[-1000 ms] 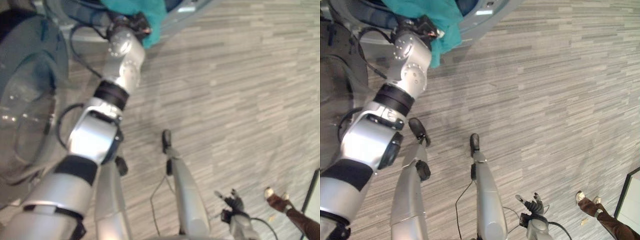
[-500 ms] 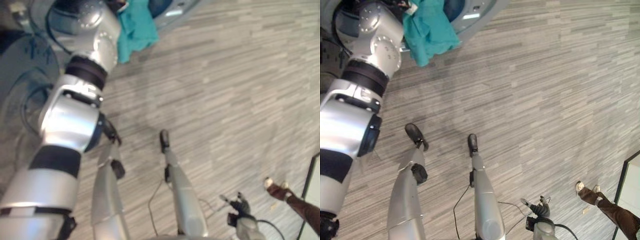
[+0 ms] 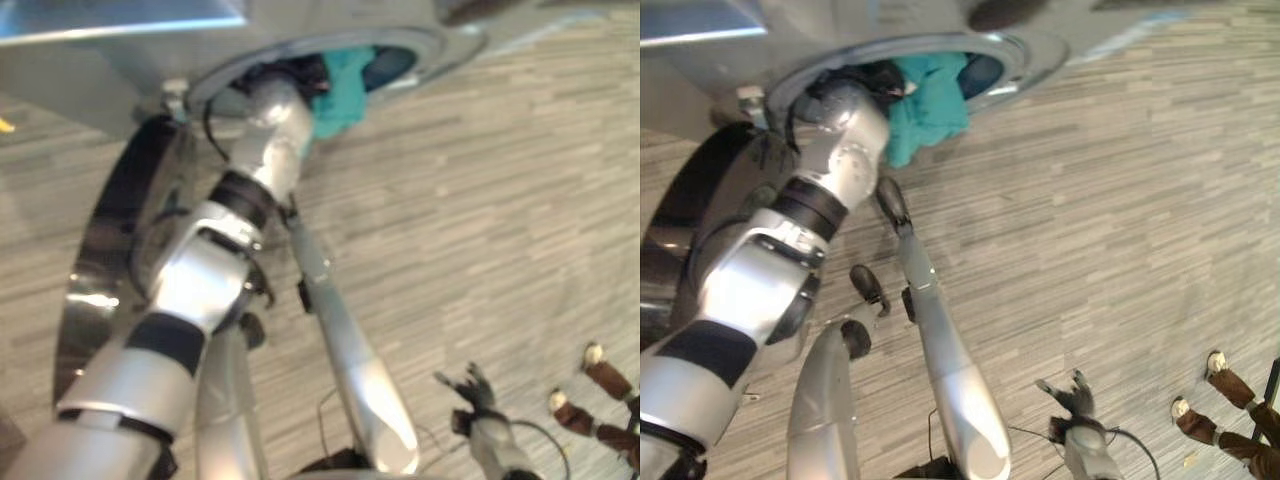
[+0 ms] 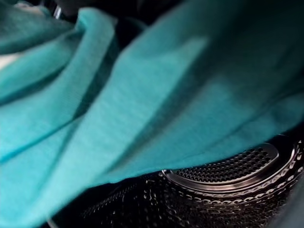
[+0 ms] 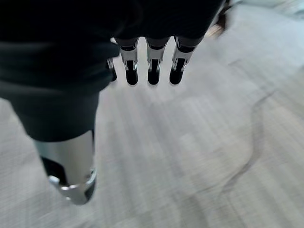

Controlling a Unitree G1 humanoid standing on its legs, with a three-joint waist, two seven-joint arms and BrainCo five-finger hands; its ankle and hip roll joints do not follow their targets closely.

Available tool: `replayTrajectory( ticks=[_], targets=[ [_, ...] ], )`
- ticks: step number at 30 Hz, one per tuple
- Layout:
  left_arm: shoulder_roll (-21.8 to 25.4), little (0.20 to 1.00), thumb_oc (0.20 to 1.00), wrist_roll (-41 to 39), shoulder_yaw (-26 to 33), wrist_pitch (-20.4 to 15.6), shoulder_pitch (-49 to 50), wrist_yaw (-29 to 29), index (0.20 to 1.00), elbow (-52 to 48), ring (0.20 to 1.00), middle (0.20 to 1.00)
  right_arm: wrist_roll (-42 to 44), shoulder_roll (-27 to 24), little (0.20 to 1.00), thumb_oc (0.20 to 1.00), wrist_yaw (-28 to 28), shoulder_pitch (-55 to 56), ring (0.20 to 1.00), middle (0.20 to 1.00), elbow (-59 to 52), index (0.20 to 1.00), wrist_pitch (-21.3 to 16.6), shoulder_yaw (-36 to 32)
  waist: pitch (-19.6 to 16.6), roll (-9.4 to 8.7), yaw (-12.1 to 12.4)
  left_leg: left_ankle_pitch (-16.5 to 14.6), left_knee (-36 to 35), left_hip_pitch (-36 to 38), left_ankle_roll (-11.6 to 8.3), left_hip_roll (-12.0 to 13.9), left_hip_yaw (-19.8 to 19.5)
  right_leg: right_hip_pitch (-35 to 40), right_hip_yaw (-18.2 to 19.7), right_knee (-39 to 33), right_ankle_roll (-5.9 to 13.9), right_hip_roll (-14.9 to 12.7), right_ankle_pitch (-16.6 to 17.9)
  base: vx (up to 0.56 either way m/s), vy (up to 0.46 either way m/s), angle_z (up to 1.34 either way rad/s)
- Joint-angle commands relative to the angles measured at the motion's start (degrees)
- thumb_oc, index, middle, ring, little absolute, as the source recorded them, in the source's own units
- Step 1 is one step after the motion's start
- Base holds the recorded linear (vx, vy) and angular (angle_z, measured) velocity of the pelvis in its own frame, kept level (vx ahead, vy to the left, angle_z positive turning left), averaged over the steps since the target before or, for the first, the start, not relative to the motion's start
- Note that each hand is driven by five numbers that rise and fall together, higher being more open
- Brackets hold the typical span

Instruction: Grab the laundry basket,head to the washer,open it,put in the laundry and shut it.

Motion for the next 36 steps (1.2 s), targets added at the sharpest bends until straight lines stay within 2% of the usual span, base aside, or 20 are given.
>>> replayTrajectory(
  ticks=[1,7,12,13,14,21,23,24,28,36],
  targets=[
    [7.7,0.2,0.2,0.3,4.6,-4.2,-10.4,-1.9,0.2,-2.1,0.2,0.2,1.4,-8.5,1.0,1.0,-0.3,0.7,1.0,1.0,-0.1,1.0,-0.7,-3.1,-0.4,0.74,-2.7,-1.7,-5.2,8.2,-5.55,10.3,-5.1,4.3,-1.1,2.6,3.69,-2.3,1.9,0.06,-0.189,1.42],
    [7.7,0.2,0.2,2.2,0.1,-2.6,-14.3,-2.8,0.2,-0.7,0.2,0.2,2.3,-10.9,1.0,1.0,-0.6,-2.1,1.0,1.0,-2.5,1.0,-2.3,-2.2,-3.5,2.53,-0.8,2.3,-9.0,4.4,-6.87,13.5,-7.5,4.2,-6.5,-0.1,2.3,-1.8,0.7,0.03,-0.245,0.43],
    [8.2,0.2,0.2,3.1,-1.3,-2.2,-15.7,-2.9,0.2,-0.1,0.2,0.2,2.7,-10.5,1.0,1.0,-0.6,-2.4,1.0,1.0,-3.3,1.0,-2.7,-1.7,-5.2,3.53,-0.1,3.0,-11.2,3.0,-7.3,14.3,-8.1,2.1,-8.2,0.0,1.84,-1.1,0.4,0.03,-0.106,0.03],
    [6.4,0.2,0.2,4.0,-0.1,-1.7,-15.3,-2.3,0.2,0.4,0.2,0.2,1.9,-12.0,1.0,1.0,-2.1,-6.0,1.0,1.0,-1.1,1.0,-2.9,-1.0,-5.3,4.2,1.1,3.2,-11.5,2.5,-7.2,14.3,-8.3,1.7,-8.7,-0.2,1.6,-1.2,0.3,0.01,-0.091,-0.13],
    [5.3,0.2,0.2,5.1,-0.2,-2.1,-14.9,-1.2,0.2,-0.6,0.2,0.2,2.8,-10.5,1.0,1.0,-0.8,-3.6,1.0,1.0,-2.2,1.0,-3.4,0.2,-5.4,4.3,1.1,3.5,-12.3,2.0,-7.3,14.5,-8.4,1.1,-9.1,-0.6,1.57,-0.9,0.1,0.02,-0.101,-0.11],
    [2.7,0.2,0.2,6.9,-0.1,-1.2,-17.4,1.0,0.2,0.1,0.2,0.2,1.7,-8.7,1.0,1.0,-0.9,-0.9,1.0,1.0,-4.1,1.0,-3.2,0.7,-6.0,4.81,1.0,4.2,-14.9,2.1,-7.73,15.1,-8.1,-0.5,-9.3,-0.7,1.26,-0.7,-0.4,0.03,-0.035,0.04],
    [3.6,0.2,0.2,6.5,1.1,-0.9,-21.1,2.3,0.2,2.9,0.2,0.2,1.7,-8.8,1.0,1.0,-1.8,-2.5,1.0,1.0,-3.5,1.0,-3.5,1.0,-6.1,4.81,0.8,4.2,-16.5,2.7,-7.91,15.7,-7.7,-1.2,-9.5,-0.8,1.2,-0.1,-0.6,0.08,-0.041,-0.07],
    [5.5,0.2,0.2,6.1,1.6,-0.9,-23.2,3.0,0.2,4.0,0.2,0.2,1.3,-8.7,1.0,1.0,-2.1,-3.1,1.0,1.0,-3.1,1.0,-3.8,1.5,-6.2,4.9,0.9,4.3,-17.1,3.0,-8.02,16.2,-7.5,-1.8,-9.6,-0.8,1.21,0.3,-0.7,0.06,-0.046,-0.18],
    [8.4,0.2,0.2,5.5,1.4,-1.5,-25.5,3.7,0.2,3.3,0.2,0.2,1.1,-8.6,1.0,1.0,-1.9,-2.5,1.0,1.0,-2.7,1.0,-4.1,1.6,-6.1,5.54,0.9,5.1,-18.2,3.3,-8.47,16.9,-7.0,-2.6,-9.9,-0.3,0.95,0.7,-1.5,0.06,-0.057,-0.03],
    [7.9,0.2,0.2,8.2,0.0,-1.4,-26.7,5.2,0.2,2.6,0.2,0.2,0.7,-10.4,1.0,1.0,-2.3,-4.5,1.0,1.0,-3.5,1.0,-4.3,2.5,-6.5,6.05,1.5,5.7,-19.3,3.6,-9.02,17.2,-6.5,-3.0,-11.0,-0.1,0.51,0.6,-1.5,0.02,-0.021,0.04]
  ],
)
